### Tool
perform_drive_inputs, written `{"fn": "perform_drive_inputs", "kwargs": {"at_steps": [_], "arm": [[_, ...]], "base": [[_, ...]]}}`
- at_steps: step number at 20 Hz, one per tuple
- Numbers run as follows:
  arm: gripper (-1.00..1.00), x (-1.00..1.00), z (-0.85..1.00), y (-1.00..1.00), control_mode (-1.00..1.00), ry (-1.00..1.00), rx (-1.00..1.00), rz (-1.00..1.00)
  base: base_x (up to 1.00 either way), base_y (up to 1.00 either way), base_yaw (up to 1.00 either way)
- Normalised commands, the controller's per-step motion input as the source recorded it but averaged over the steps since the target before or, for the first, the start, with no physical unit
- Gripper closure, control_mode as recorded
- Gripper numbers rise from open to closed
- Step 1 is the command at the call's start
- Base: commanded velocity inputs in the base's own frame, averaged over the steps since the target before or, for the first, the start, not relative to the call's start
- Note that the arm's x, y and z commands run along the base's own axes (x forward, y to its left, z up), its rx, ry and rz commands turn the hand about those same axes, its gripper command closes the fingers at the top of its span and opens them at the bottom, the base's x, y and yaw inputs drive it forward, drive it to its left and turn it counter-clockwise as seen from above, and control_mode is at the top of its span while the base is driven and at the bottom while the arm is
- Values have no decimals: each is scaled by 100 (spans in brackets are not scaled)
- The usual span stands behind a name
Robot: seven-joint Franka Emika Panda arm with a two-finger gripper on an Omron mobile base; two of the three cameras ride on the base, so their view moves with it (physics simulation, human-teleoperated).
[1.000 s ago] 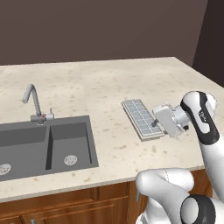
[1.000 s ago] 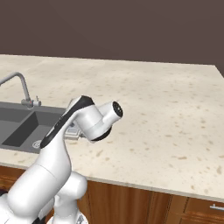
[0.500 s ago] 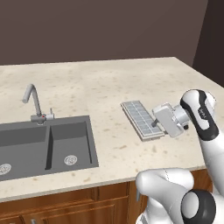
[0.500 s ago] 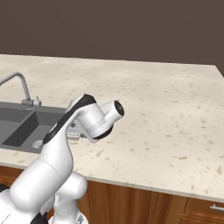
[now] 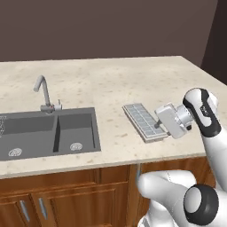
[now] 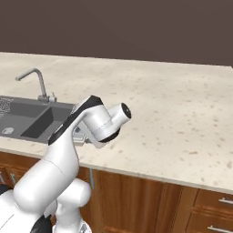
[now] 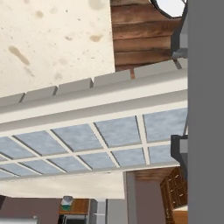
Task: The ice cube tray has been filled with water. Take the tray and place it in the freezer to make ice. Close the freezer door after placing the tray.
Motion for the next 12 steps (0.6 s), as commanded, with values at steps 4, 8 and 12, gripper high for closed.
{"fn": "perform_drive_inputs", "kwargs": {"at_steps": [4, 8, 12], "arm": [[100, 0, 0, 0, 100, 0, 0, 0], [100, 0, 0, 0, 100, 0, 0, 0], [100, 0, 0, 0, 100, 0, 0, 0]], "base": [[-91, 27, 20], [-77, 38, 24], [-16, 36, 31]]}}
